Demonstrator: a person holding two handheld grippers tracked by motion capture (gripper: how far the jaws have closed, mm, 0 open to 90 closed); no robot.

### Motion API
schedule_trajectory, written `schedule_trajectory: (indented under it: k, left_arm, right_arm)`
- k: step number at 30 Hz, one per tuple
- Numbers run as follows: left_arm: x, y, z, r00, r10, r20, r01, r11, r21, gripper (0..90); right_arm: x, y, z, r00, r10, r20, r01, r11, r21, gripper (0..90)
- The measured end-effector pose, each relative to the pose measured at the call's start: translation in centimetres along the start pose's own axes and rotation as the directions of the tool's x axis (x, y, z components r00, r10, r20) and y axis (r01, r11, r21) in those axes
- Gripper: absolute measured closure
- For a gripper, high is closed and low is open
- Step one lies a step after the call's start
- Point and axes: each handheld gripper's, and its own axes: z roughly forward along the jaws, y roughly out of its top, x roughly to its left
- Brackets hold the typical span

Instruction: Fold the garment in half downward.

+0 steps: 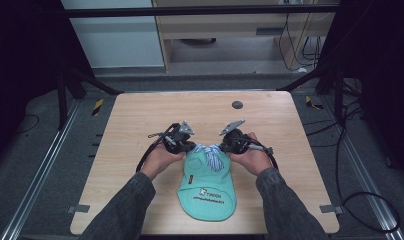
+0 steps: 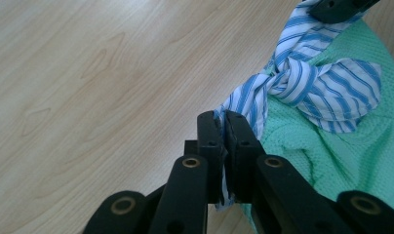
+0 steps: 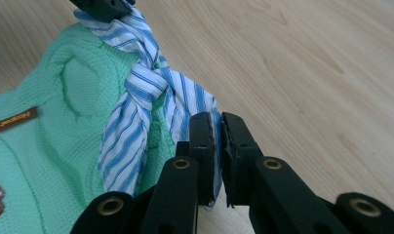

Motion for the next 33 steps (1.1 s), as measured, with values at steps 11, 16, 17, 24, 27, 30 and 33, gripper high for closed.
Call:
schedule_trajectory:
  k: [11,16,17,24,27,30,33]
  left_arm:
    - [0.3,0.8,-1.2,0.9996,0.025,-0.015,-0.025,0.9995,-0.019,86.3]
    - [0.3,0.9,-1.6,0.9993,0.033,-0.02,-0.033,0.9991,-0.028,86.3]
    - [0.3,1.0,-1.8,0.9989,0.041,-0.022,-0.042,0.9988,-0.025,86.3]
    - [0.5,1.2,-2.3,0.9983,0.047,-0.036,-0.048,0.9981,-0.038,86.3]
    - [0.7,1.3,-2.5,0.9978,0.054,-0.04,-0.055,0.998,-0.032,86.3]
    - [0.8,1.5,-2.7,0.9975,0.055,-0.044,-0.057,0.9976,-0.04,86.3]
    - [0.9,1.6,-2.9,0.9971,0.057,-0.05,-0.059,0.9975,-0.037,86.3]
  right_arm:
    - [0.1,0.9,-1.4,0.9987,-0.049,0.017,0.05,0.998,-0.033,84.0]
    - [0.2,1.2,-1.8,0.9979,-0.061,0.021,0.062,0.997,-0.037,83.9]
    - [0.2,1.3,-1.9,0.9975,-0.067,0.023,0.067,0.997,-0.035,83.9]
    - [0.3,1.9,-2.2,0.9958,-0.087,0.03,0.088,0.995,-0.037,83.5]
    - [0.2,2.2,-2.3,0.9946,-0.097,0.037,0.098,0.995,-0.032,83.4]
    - [0.2,2.6,-2.4,0.9928,-0.112,0.042,0.113,0.993,-0.028,83.4]
    - [0.2,3.0,-2.7,0.9907,-0.127,0.047,0.129,0.991,-0.024,83.1]
